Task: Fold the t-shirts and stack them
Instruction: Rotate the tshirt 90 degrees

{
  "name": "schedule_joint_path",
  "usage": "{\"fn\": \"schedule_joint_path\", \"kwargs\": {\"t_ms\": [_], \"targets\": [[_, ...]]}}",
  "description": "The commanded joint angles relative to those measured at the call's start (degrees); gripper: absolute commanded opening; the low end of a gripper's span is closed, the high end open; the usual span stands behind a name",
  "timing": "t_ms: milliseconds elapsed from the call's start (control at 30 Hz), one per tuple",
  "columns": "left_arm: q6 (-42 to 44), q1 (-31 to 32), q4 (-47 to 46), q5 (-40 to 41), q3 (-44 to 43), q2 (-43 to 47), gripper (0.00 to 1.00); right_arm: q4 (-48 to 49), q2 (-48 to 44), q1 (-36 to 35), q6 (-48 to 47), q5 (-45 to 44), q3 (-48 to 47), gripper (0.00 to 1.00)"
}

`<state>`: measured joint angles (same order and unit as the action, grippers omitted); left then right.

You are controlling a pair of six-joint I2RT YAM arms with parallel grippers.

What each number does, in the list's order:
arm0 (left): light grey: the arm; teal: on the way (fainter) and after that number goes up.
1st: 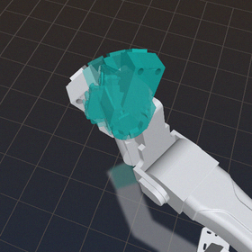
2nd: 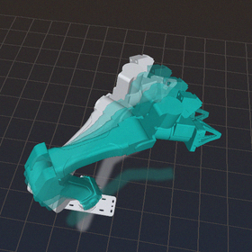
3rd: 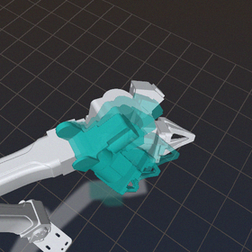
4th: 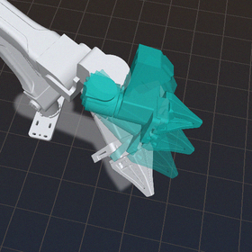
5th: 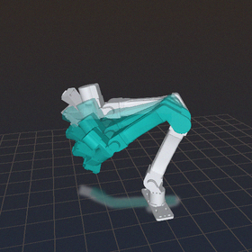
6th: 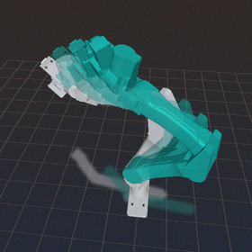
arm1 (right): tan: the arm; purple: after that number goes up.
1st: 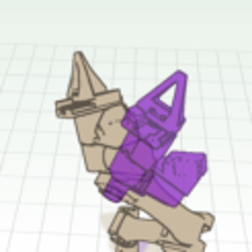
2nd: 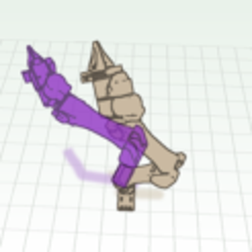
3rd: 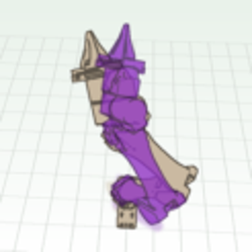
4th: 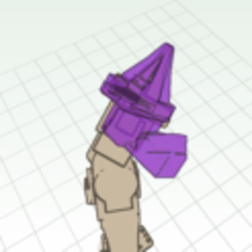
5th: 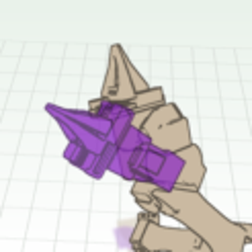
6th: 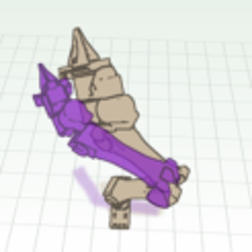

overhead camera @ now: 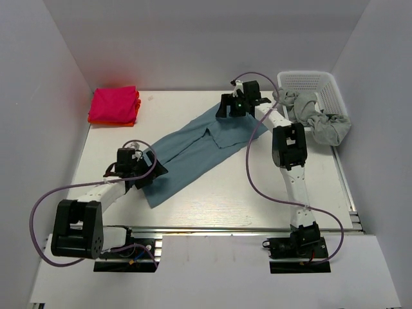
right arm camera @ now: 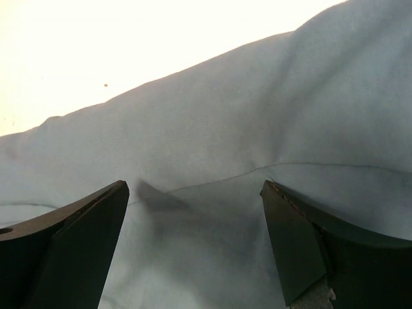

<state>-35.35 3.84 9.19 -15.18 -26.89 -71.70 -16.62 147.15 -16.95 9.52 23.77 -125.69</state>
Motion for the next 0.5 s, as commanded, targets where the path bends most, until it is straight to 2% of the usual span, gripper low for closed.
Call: {"fn": "schedule_joint_path", "kwargs": {"t_ms": [0, 33, 167, 233, 367, 467], "targets": [[1.1, 4.3, 7.9, -4.1, 5.1, -9.6, 1.0, 0.6, 0.9, 0.3, -2.0, 3.0, 5.4, 0.91], [1.1, 6.5, 7.9, -5.5, 4.5, -10.3, 1.0, 4.2, -0.2, 0.3, -1.6, 3.8, 5.9, 0.91], [1.1, 12.5, 10.0, -8.1, 3.9, -11.4, 1.0, 6.2, 0.4, 0.0, 0.2, 5.1, 2.6, 0.91], [1.1, 14.6, 13.7, -10.2, 4.6, -9.5, 1.0, 7.1, 1.8, 0.2, 2.5, 6.6, -0.3, 0.91], [-0.1, 20.1, 16.5, -16.8, 7.5, -5.0, 1.0, 10.7, 2.2, 0.2, 6.6, 9.7, 0.3, 0.91], [-2.3, 23.6, 23.2, -17.3, 8.0, -1.8, 1.0, 13.4, 1.9, 0.0, 7.9, 10.4, 1.0, 0.91]]}}
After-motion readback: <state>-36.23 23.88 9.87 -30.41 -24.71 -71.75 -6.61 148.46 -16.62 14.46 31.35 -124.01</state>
